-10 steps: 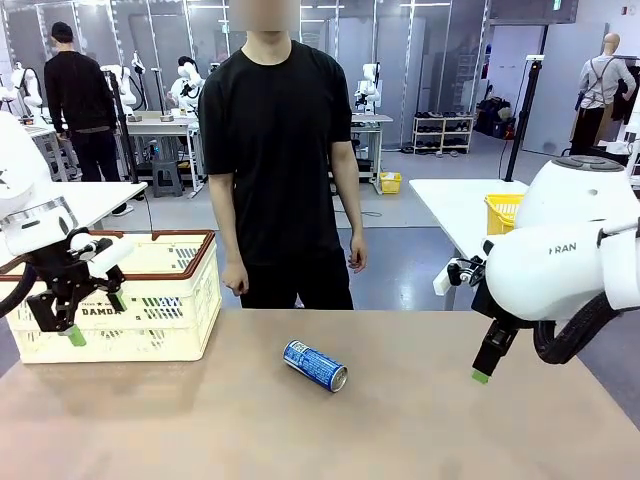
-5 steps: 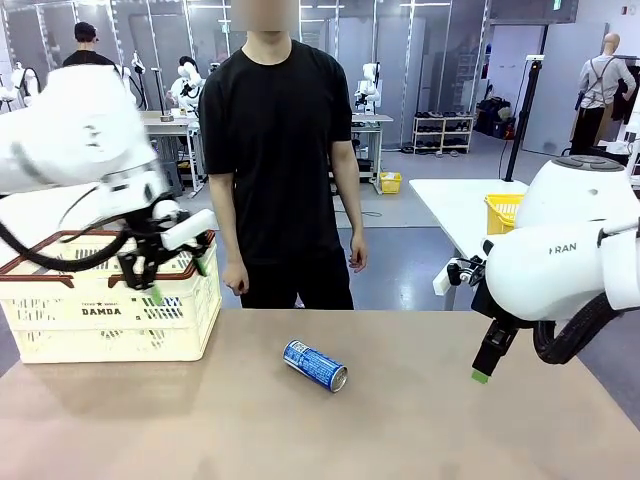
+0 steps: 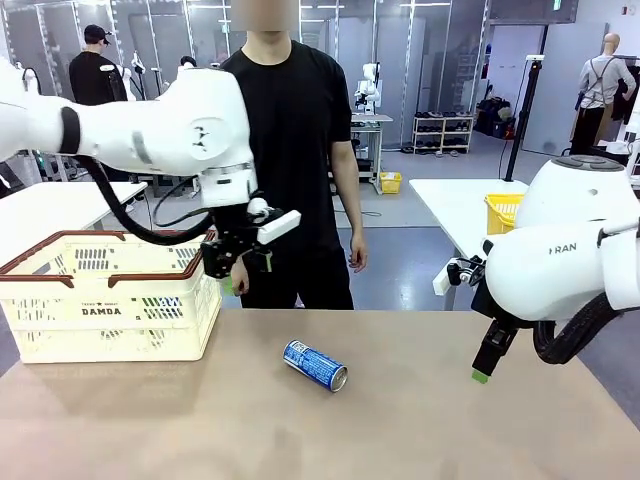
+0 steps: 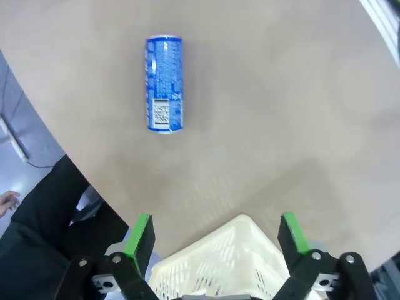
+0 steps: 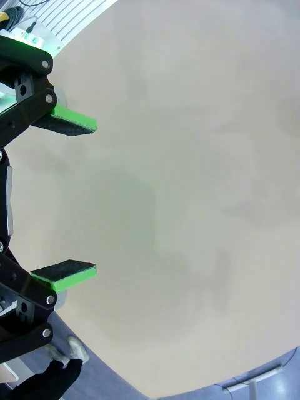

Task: Place the drinks into the Shopping basket.
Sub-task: Pick up one drink and place it into the Shopping basket.

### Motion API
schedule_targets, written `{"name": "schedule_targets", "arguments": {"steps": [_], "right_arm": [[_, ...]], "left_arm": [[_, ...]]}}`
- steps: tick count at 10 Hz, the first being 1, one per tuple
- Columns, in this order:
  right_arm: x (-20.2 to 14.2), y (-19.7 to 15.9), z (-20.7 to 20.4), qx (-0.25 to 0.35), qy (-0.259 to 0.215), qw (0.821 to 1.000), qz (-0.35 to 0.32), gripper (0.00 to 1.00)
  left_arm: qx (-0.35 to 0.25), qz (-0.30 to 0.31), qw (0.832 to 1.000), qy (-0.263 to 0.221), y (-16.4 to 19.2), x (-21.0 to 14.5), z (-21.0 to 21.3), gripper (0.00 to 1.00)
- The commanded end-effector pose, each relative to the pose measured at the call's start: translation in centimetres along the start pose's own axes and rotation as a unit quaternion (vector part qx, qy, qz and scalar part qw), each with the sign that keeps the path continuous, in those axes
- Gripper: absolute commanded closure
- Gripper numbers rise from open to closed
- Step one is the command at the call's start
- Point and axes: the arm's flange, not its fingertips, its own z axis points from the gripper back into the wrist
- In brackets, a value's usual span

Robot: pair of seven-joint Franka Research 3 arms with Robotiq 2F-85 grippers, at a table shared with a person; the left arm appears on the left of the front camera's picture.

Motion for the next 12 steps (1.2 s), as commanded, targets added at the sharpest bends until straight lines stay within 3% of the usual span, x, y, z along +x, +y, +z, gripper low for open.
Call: {"name": "schedule_targets", "arguments": {"steps": [1, 4, 6, 12], "right_arm": [[0.0, 0.1, 0.0, -0.006, -0.002, 1.000, -0.005, 0.00], [0.0, 0.1, 0.0, -0.006, -0.002, 1.000, -0.005, 0.00], [0.0, 0.1, 0.0, -0.006, -0.002, 1.000, -0.005, 0.00], [0.0, 0.1, 0.0, -0.006, -0.002, 1.000, -0.005, 0.00]], "left_arm": [[-0.009, 0.030, 0.999, 0.006, 1.6, 1.4, 0.1, 0.00], [0.033, 0.037, 0.999, 0.009, 1.7, 2.1, -0.9, 0.00], [0.012, 0.034, 0.999, 0.000, 1.9, 2.5, -0.7, 0.00], [0.032, 0.017, 0.999, -0.007, 2.8, 2.9, -1.1, 0.00]]}}
